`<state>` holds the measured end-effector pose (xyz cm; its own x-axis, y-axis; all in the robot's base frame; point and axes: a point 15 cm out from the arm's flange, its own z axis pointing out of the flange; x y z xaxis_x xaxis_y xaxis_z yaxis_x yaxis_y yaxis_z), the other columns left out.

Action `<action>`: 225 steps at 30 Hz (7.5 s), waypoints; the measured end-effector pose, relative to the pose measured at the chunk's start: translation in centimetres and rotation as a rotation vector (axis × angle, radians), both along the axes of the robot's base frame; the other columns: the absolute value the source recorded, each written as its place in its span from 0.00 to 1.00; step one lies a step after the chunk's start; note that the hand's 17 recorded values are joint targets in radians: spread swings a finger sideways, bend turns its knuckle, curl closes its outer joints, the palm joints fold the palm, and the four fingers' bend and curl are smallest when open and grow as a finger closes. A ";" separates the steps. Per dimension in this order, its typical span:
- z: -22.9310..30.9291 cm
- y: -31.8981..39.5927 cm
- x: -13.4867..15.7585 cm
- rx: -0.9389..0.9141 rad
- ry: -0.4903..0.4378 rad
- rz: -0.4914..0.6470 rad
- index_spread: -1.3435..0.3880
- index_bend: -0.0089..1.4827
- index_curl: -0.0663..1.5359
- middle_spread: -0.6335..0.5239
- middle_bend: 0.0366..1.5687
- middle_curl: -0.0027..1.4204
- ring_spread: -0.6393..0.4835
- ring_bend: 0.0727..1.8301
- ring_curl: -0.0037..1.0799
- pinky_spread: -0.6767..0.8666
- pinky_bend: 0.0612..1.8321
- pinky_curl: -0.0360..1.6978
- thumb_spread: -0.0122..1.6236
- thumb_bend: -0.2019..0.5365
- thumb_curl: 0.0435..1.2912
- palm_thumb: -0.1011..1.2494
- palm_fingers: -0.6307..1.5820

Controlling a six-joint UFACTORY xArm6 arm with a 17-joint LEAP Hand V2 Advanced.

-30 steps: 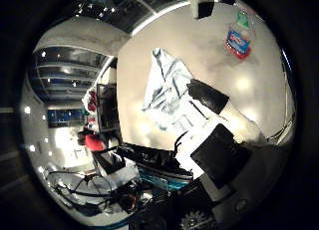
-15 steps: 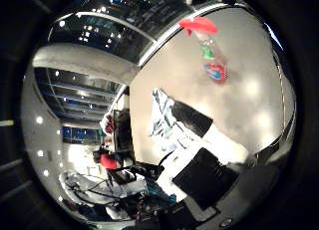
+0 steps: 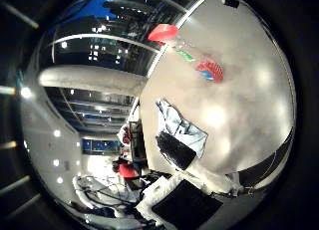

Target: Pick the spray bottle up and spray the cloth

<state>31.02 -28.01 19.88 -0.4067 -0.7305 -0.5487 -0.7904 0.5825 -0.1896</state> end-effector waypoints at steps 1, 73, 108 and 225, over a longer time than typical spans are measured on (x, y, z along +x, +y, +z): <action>-0.4 -0.1 0.3 0.013 -0.011 -0.001 0.64 0.10 0.20 0.59 0.14 0.26 0.69 0.18 0.25 0.69 0.23 0.19 0.65 0.24 0.20 0.44 0.36; 18.7 14.0 15.5 -0.355 -0.134 0.756 0.65 0.79 0.58 0.46 0.90 0.51 0.37 0.75 0.71 0.34 0.65 0.67 0.53 0.25 0.53 0.89 0.77; 10.8 34.3 9.9 -1.196 0.028 1.117 0.65 0.78 0.58 0.47 0.91 0.47 0.36 0.72 0.78 0.35 0.56 0.85 0.44 0.25 0.64 0.85 0.79; -3.2 50.4 25.4 -0.110 -0.214 1.046 0.53 0.11 0.21 0.56 0.12 0.22 0.57 0.19 0.24 0.68 0.24 0.27 0.60 0.24 0.21 0.48 0.29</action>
<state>56.38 22.35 16.73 0.5464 -0.7098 -0.4446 -0.8310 -0.3934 -0.3932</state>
